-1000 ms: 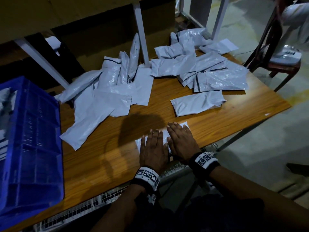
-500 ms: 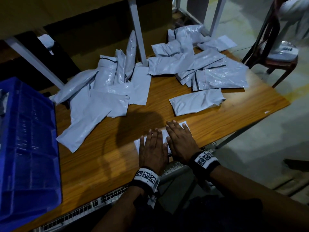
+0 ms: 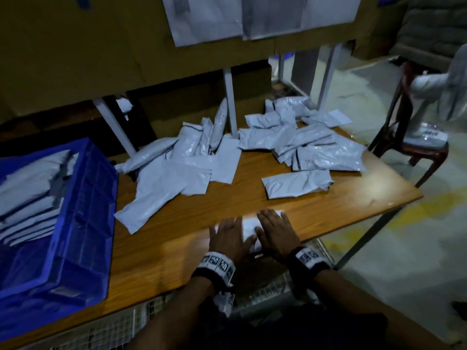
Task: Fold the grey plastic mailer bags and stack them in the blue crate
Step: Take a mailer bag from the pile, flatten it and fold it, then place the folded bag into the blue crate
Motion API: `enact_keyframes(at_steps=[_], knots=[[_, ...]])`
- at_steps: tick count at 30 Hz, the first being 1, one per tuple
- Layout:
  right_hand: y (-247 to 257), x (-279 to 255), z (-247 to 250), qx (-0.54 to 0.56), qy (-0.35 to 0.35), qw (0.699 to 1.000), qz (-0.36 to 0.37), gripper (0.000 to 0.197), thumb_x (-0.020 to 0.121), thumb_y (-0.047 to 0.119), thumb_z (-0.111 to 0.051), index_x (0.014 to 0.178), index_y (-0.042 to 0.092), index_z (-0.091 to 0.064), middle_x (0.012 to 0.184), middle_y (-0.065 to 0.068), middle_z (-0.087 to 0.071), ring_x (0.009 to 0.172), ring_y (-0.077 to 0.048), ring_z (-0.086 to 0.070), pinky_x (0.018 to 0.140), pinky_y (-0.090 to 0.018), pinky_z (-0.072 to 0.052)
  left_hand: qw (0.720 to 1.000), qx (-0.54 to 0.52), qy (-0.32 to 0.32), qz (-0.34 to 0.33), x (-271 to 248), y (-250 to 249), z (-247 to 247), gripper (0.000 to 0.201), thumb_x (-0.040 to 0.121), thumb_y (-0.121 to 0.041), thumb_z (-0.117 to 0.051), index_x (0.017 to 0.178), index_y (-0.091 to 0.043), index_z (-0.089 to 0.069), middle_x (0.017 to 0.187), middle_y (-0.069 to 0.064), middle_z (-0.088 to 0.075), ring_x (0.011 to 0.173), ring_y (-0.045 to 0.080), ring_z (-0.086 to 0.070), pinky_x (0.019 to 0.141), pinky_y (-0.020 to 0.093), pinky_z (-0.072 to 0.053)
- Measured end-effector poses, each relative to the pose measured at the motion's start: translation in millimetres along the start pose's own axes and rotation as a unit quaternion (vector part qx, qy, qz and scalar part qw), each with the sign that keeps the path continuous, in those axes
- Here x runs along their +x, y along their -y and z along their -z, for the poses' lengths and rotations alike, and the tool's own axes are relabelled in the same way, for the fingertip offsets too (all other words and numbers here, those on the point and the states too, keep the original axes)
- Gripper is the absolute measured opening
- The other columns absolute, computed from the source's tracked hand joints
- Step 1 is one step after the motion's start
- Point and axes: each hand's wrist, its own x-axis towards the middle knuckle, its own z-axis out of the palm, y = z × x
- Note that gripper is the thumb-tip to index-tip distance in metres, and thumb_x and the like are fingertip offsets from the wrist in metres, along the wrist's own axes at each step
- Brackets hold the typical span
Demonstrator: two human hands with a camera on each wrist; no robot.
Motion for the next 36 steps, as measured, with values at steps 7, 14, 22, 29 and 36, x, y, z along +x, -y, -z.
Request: enact_keyframes(at_steps=[7,14,22,29,36], knots=[[-10,-43,17,0.072,-0.189,0.968,-0.152,0.074,0.095,0.073,-0.037,0.144,0.02,-0.053,0.145,-0.016,-0.053,0.129,-0.039,-0.051,0.102,-0.051,-0.046,0.989,-0.071,-0.055,0.12,-40,27,1,0.093,0.085,-0.085,-0.039,0.157,-0.027,-0.03,0.159,0.004,-0.038,0.144,0.031,-0.036,0.116,0.046,-0.034],[-10,-46,28,0.231,-0.094,0.94,-0.232,0.079,0.091,0.058,-0.066,0.152,0.014,-0.043,0.141,-0.02,-0.054,0.127,-0.04,-0.053,0.103,-0.047,-0.045,0.944,-0.248,-0.044,0.212,-55,3,3,0.09,0.08,-0.083,-0.056,0.152,-0.031,-0.038,0.151,0.004,-0.048,0.138,0.036,-0.04,0.112,0.046,-0.037],[27,-19,56,0.489,-0.122,0.829,-0.242,0.068,0.08,0.029,-0.087,0.139,0.01,-0.059,0.132,-0.01,-0.063,0.115,-0.022,-0.061,0.096,-0.043,-0.055,0.857,-0.421,-0.22,0.202,-88,45,39,0.064,0.085,-0.041,-0.08,0.139,-0.016,-0.055,0.139,0.012,-0.057,0.127,0.032,-0.053,0.106,0.049,-0.046],[137,14,107,0.664,-0.005,0.736,-0.131,0.049,0.088,0.014,-0.08,0.134,0.014,-0.063,0.115,-0.006,-0.077,0.108,-0.034,-0.071,0.093,-0.051,-0.059,0.829,-0.441,-0.309,0.152,-143,131,132,0.063,0.085,-0.043,-0.08,0.138,-0.018,-0.055,0.139,0.004,-0.058,0.122,0.018,-0.054,0.098,0.032,-0.044],[284,61,142,0.631,0.015,0.775,-0.028,0.042,0.095,0.018,-0.072,0.135,0.025,-0.06,0.105,-0.008,-0.078,0.1,-0.03,-0.074,0.078,-0.042,-0.063,0.823,-0.445,-0.339,0.102,-186,269,230,0.077,0.072,-0.06,-0.084,0.135,-0.023,-0.06,0.117,-0.007,-0.066,0.106,0.009,-0.065,0.092,0.036,-0.053]])
